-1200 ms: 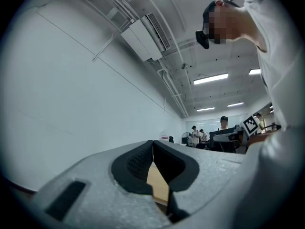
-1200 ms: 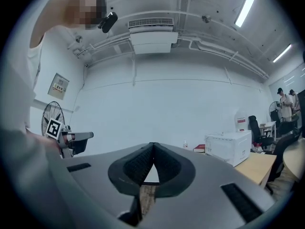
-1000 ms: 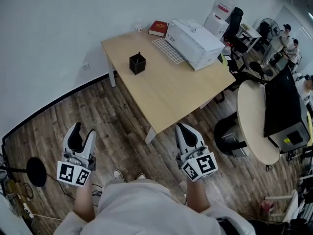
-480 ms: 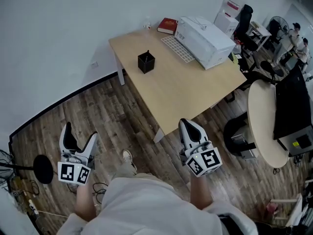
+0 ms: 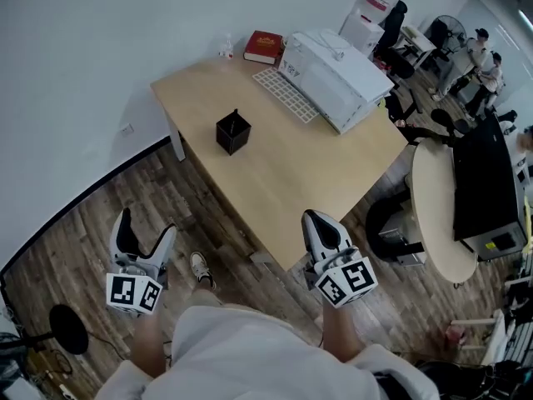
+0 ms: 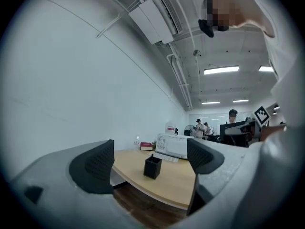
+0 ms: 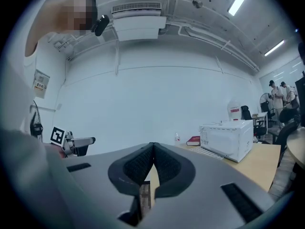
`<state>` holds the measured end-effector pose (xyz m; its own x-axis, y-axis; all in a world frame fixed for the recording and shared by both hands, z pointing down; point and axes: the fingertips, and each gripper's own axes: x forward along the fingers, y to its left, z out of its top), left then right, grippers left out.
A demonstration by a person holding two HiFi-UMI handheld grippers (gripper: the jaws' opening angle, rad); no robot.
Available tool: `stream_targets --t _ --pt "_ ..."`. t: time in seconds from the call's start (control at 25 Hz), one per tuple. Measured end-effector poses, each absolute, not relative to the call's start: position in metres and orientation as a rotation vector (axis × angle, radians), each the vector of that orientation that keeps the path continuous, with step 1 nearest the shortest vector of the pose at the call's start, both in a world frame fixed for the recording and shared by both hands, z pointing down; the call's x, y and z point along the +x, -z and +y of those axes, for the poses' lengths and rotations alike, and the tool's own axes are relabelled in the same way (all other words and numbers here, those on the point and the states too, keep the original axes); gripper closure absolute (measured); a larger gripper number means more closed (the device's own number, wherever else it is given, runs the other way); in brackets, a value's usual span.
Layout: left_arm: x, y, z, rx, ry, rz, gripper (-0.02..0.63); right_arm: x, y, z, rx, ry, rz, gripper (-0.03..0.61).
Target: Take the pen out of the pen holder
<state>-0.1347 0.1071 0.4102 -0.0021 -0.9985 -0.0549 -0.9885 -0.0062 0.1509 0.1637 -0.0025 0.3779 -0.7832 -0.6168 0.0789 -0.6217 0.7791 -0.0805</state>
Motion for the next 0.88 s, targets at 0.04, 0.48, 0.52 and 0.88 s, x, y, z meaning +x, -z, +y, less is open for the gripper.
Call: stream_targets --t 0.04,0.48,0.52,0.88 --pt "-0.152 -0.408 0.091 2.170 0.239 -2.162 0.140 0.149 -0.373 -0.017 1.035 -0.144 -2.904 0.577" --pt "-0.255 -0.428 -0.063 2.275 0.298 -1.861 0.141 0.032 -0.358 -0.110 1.159 -0.111 -2.747 0.577" --pt "-0.254 -0.431 -0.072 2.284 0.296 -1.839 0.141 0.031 -0.360 -0.115 1.174 -0.121 -2.735 0.577" --pt "-0.229 -0.434 -0.134 2.393 0.312 -1.709 0.154 0.027 -0.367 -0.156 1.239 -0.134 -2.713 0.577"
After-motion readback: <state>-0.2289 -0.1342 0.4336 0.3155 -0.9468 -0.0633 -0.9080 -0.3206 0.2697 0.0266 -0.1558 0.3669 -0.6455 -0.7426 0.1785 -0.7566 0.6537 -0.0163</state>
